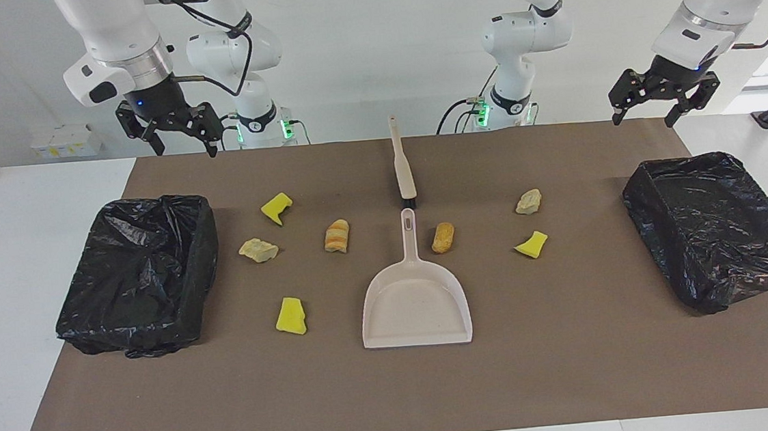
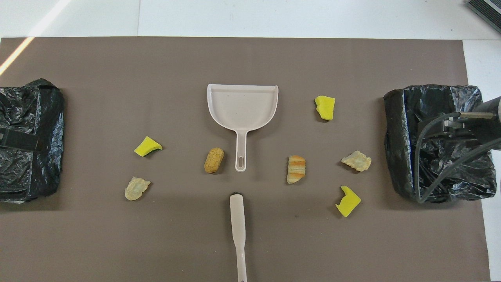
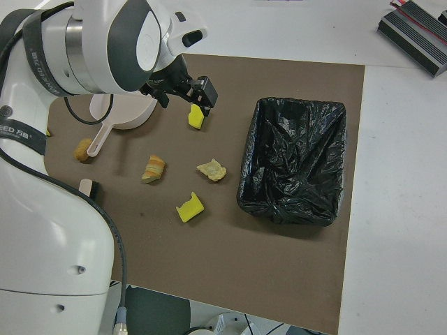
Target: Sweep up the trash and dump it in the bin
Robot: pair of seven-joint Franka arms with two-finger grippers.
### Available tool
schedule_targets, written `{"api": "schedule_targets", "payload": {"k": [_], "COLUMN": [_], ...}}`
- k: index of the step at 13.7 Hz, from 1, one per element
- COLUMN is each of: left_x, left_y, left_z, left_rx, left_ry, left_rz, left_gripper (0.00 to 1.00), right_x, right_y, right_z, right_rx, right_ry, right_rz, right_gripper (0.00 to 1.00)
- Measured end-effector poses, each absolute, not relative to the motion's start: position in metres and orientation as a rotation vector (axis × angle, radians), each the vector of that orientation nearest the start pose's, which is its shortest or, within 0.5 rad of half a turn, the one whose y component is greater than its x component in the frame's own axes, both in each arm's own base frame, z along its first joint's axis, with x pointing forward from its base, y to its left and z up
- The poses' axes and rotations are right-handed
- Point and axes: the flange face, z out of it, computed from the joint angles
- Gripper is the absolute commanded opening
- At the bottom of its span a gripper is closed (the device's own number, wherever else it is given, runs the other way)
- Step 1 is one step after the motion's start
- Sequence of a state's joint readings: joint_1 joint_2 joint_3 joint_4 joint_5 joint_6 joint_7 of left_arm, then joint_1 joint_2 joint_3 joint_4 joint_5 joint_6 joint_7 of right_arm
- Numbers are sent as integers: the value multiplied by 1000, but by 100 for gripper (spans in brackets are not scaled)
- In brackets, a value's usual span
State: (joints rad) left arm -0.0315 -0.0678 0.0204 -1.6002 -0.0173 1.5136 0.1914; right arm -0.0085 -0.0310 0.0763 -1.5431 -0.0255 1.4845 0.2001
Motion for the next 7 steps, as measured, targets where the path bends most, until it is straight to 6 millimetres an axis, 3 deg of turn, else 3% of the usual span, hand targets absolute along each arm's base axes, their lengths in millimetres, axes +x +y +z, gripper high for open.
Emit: {"api": "schedule_targets", "payload": {"k": [4,7], "left_x": [527,526], "left_y": [3,-3], "left_z": [637,626], "left_rx": [-3150,-3154], "left_ry": [291,306], "left_rz": [50,85], "left_gripper": [100,100], "right_x": [535,535], "right_y": [31,29], "right_z": [647,647], "right_rx": [-3165,-3164], "right_ry": [221,227], "right_rz": [38,38], "right_gripper": [100,100]}}
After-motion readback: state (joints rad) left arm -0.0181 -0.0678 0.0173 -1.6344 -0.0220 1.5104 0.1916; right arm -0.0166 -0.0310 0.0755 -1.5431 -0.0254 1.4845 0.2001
